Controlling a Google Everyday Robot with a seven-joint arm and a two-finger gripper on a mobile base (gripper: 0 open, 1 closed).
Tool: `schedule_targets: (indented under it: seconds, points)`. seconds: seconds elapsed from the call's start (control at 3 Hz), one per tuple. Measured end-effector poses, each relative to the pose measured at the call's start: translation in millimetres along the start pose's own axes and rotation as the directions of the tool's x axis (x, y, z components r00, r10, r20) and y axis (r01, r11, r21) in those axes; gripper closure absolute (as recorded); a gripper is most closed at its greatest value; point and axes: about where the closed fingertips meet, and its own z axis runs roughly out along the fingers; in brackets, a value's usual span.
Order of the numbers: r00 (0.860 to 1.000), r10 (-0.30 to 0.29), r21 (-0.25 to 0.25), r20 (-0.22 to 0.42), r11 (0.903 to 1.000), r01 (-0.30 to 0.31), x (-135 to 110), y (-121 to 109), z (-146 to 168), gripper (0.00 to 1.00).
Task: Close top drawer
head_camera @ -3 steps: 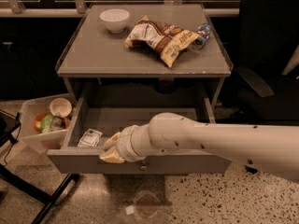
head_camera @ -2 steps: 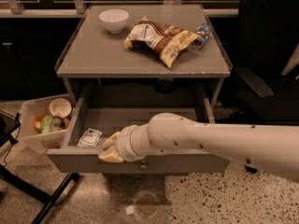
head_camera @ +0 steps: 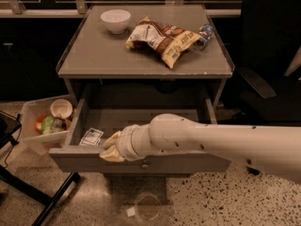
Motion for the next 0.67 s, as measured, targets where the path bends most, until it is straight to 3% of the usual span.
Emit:
schedule_targets:
  seconds: [0.67]
  points:
    - [1.000, -0.005, 0.045, 0.019, 0.9990, 0.004, -6.9, -10.9, -0.7, 1.00]
